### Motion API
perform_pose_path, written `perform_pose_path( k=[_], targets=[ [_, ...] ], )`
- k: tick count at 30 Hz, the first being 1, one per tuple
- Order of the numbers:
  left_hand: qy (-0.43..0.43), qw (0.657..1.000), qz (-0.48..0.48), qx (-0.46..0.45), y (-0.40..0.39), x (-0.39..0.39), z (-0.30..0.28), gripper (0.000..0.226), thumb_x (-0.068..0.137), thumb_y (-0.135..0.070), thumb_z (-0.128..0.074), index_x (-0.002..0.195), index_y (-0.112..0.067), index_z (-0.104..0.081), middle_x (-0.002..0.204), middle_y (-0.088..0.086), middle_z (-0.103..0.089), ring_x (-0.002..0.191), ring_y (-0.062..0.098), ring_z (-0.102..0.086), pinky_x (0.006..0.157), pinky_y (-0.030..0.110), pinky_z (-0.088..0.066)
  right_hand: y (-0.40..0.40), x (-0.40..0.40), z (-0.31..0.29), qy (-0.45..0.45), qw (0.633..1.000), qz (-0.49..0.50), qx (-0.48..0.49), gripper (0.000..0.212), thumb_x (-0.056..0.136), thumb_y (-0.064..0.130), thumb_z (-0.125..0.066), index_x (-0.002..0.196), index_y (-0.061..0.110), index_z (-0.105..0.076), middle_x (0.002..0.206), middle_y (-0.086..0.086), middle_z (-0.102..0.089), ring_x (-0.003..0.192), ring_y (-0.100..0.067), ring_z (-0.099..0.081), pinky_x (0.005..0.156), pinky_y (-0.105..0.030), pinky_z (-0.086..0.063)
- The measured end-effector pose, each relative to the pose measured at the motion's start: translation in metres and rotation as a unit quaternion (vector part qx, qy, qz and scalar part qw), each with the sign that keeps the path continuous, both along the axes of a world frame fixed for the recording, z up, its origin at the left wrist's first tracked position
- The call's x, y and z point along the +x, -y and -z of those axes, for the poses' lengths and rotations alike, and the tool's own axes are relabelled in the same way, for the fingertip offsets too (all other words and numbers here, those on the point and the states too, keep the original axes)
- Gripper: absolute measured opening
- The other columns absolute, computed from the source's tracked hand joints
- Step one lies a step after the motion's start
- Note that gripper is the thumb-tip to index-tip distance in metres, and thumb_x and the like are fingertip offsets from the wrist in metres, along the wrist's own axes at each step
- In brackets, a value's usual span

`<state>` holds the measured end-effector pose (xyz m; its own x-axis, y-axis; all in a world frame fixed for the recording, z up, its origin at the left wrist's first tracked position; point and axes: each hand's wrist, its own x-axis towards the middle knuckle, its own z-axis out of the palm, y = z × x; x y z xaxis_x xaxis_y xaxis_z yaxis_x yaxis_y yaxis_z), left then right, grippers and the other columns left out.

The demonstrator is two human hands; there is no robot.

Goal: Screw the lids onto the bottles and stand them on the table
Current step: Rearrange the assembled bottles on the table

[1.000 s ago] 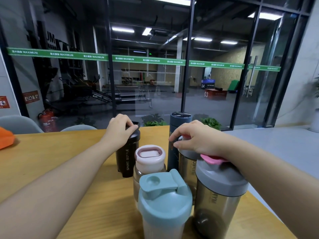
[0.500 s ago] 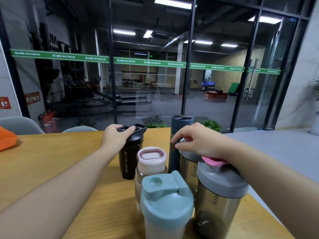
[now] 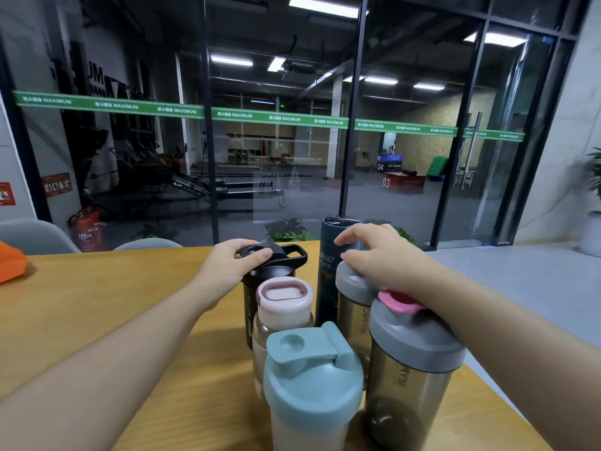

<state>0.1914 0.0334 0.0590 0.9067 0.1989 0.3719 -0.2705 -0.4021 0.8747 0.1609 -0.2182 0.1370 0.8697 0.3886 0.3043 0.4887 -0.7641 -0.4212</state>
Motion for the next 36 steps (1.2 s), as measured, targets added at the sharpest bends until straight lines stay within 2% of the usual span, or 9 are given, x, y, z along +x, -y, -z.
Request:
perform_pose_path(
  k=[2,7,11,15,19,23,27,31,36],
  targets=[
    [-0.003,1.0,0.014,-0.01,0.004,-0.002,0.0,0.02,0.082,-0.034,-0.071,0.099,-0.025,-0.068,0.099,0.0,-0.071,0.093,0.02,-0.066,0.086,0.039,-0.054,0.0,0.001,-0.001,-0.016,0.999,0.018,0.037,0.034,0.089,0.017,-0.042,0.117,0.025,-0.059,0.098,0.008,-0.056,0.114,-0.022,-0.047,0.1,-0.044,-0.04],
    [-0.002,0.999,0.047,-0.026,0.013,-0.004,0.001,0.018,0.082,-0.034,-0.07,0.099,-0.028,-0.068,0.095,-0.003,-0.072,0.089,0.018,-0.067,0.08,0.034,-0.054,0.0,0.001,-0.001,-0.034,0.995,0.037,0.087,0.036,0.091,0.016,-0.033,0.116,0.026,-0.056,0.121,-0.002,-0.056,0.122,-0.024,-0.044,0.096,-0.042,-0.042],
    [0.005,0.998,0.053,-0.024,0.019,-0.01,0.0,0.017,0.086,-0.032,-0.066,0.102,-0.027,-0.068,0.095,-0.004,-0.072,0.088,0.014,-0.066,0.076,0.028,-0.052,0.0,0.0,-0.002,-0.033,0.995,0.041,0.086,0.036,0.092,0.016,-0.033,0.117,0.024,-0.056,0.122,-0.003,-0.057,0.119,-0.024,-0.045,0.093,-0.039,-0.042],
    [0.014,0.998,0.054,-0.039,0.025,-0.016,-0.002,0.014,0.09,-0.03,-0.062,0.102,-0.027,-0.065,0.1,-0.003,-0.07,0.095,0.016,-0.065,0.083,0.03,-0.052,0.0,0.001,-0.002,-0.037,0.994,0.033,0.101,0.035,0.092,0.015,-0.033,0.118,0.023,-0.056,0.115,-0.004,-0.057,0.097,-0.02,-0.045,0.065,-0.029,-0.037],
    [-0.009,0.997,0.046,-0.057,0.025,-0.016,0.008,0.047,0.091,-0.049,-0.052,0.13,-0.024,-0.05,0.126,-0.009,-0.056,0.116,0.011,-0.051,0.099,0.028,-0.041,0.001,0.0,-0.002,-0.037,0.993,0.029,0.107,0.035,0.093,0.015,-0.032,0.118,0.021,-0.056,0.111,-0.003,-0.056,0.1,-0.018,-0.049,0.065,-0.028,-0.038],
    [-0.076,0.976,0.061,-0.196,0.025,-0.021,0.039,0.099,0.061,-0.093,-0.037,0.143,-0.037,-0.035,0.147,-0.021,-0.032,0.139,0.009,-0.029,0.117,0.043,-0.022,0.002,-0.001,-0.002,-0.027,0.991,0.029,0.128,0.033,0.094,0.016,-0.032,0.116,0.021,-0.056,0.111,-0.003,-0.058,0.099,-0.016,-0.05,0.065,-0.025,-0.039],
    [-0.132,0.951,0.07,-0.27,0.034,-0.043,0.074,0.085,0.06,-0.093,-0.039,0.12,-0.038,-0.061,0.134,-0.004,-0.057,0.125,0.02,-0.052,0.111,0.047,-0.034,0.002,-0.003,-0.002,-0.033,0.991,0.024,0.13,0.032,0.094,0.016,-0.032,0.117,0.021,-0.055,0.111,-0.004,-0.057,0.094,-0.015,-0.051,0.065,-0.023,-0.04],
    [-0.137,0.949,0.069,-0.275,0.053,-0.057,0.081,0.065,0.083,-0.073,-0.025,0.106,-0.033,-0.072,0.1,0.015,-0.073,0.104,0.039,-0.06,0.09,0.048,-0.044,0.003,-0.004,-0.002,-0.03,0.99,0.015,0.138,0.029,0.094,0.017,-0.033,0.113,0.022,-0.055,0.111,-0.004,-0.056,0.09,-0.011,-0.051,0.064,-0.021,-0.038],
    [-0.137,0.945,0.082,-0.285,0.06,-0.056,0.079,0.065,0.094,-0.061,-0.019,0.134,-0.022,-0.052,0.115,0.006,-0.07,0.107,0.022,-0.064,0.088,0.034,-0.051,0.004,-0.008,-0.004,-0.003,0.982,0.022,0.189,0.028,0.096,0.017,-0.034,0.113,0.018,-0.056,0.107,-0.003,-0.058,0.076,0.001,-0.049,0.059,-0.016,-0.037]
  ],
)
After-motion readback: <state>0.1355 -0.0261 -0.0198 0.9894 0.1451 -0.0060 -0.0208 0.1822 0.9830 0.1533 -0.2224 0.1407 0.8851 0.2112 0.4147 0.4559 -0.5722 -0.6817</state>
